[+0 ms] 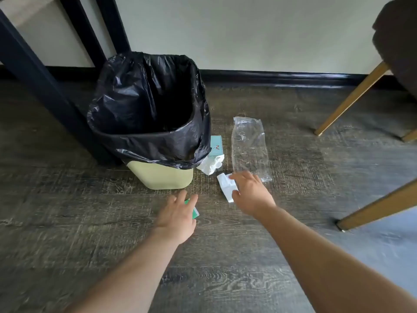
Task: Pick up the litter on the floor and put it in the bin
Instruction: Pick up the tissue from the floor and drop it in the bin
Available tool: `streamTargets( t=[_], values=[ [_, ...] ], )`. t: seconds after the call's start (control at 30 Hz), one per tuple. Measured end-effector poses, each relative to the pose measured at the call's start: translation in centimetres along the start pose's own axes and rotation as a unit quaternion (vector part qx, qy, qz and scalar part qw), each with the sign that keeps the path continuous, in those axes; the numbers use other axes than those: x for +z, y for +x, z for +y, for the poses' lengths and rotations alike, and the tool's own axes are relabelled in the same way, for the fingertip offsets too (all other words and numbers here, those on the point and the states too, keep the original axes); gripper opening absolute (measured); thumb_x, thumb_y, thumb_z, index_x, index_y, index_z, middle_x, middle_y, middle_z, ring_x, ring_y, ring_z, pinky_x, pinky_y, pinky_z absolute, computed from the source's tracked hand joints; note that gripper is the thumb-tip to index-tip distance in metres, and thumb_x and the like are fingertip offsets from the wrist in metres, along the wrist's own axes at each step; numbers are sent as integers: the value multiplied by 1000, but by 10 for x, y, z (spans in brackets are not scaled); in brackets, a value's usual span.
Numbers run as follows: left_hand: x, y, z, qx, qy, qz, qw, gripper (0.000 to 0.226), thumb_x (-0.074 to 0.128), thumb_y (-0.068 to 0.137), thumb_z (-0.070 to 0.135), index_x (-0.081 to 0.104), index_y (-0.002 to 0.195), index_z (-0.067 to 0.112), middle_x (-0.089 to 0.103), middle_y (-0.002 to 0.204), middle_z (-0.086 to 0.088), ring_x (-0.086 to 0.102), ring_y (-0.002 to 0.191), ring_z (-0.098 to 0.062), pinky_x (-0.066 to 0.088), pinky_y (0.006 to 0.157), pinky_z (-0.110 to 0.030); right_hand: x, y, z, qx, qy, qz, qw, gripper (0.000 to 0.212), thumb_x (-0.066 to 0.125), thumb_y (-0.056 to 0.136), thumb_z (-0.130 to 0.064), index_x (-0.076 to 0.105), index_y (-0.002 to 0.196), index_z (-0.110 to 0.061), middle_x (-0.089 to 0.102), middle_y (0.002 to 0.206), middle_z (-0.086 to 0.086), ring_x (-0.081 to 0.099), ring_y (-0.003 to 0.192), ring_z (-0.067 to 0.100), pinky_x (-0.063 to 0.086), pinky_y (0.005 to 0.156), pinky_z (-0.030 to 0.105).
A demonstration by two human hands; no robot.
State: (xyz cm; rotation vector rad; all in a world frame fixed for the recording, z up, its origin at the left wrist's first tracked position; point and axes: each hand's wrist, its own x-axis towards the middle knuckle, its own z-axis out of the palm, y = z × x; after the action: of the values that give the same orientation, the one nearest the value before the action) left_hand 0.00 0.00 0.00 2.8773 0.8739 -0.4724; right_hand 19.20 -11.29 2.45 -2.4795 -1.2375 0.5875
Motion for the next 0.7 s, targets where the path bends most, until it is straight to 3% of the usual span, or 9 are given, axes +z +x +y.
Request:
streamTargets(
  t=[0.13,0.27,0.47,0.57,0.63,0.7],
  values=[
    [14,11,1,-61,3,-65,996,75,64,100,41,22,161,28,34,157,-7,45,135,-33,55,86,-37,19,9,6,22,-39,-76,996,56,50,98,-12,45,152,-23,39,160,1,32,148,29,44,111,47],
    [19,18,3,-74,15,-63,995,68,71,96,35,34,153,28,39,145,-6,48,127,-30,54,73,-34,31,17,15,43,-45,-92,994,60,49,97,-10,41,153,-27,35,161,-1,30,148,27,42,113,45],
    [12,24,8,-94,61,-54,992,68,76,89,20,37,145,24,51,136,-10,57,122,-32,48,91,-41,49,28,19,27,-123,-86,988,51,54,98,-20,50,147,-32,41,155,5,41,140,32,43,111,44],
    [4,21,11,-67,59,-55,995,57,69,93,11,42,142,21,65,129,-10,63,118,-32,46,93,-41,51,28,17,16,-167,-53,984,46,59,93,-4,58,135,-22,50,138,6,50,128,31,51,102,41],
    [-14,14,16,-26,25,-35,999,43,68,93,8,49,129,21,70,120,-8,65,110,-30,46,90,-41,51,28,15,6,-187,-36,982,46,53,89,9,60,127,-15,56,129,7,55,121,30,51,101,40],
    [-45,1,24,35,-24,15,999,26,65,95,9,54,116,21,69,108,-6,65,101,-28,46,84,-40,52,27,13,-7,-206,-27,978,41,49,90,9,60,123,-11,60,127,8,57,120,29,48,103,39]
  ],
)
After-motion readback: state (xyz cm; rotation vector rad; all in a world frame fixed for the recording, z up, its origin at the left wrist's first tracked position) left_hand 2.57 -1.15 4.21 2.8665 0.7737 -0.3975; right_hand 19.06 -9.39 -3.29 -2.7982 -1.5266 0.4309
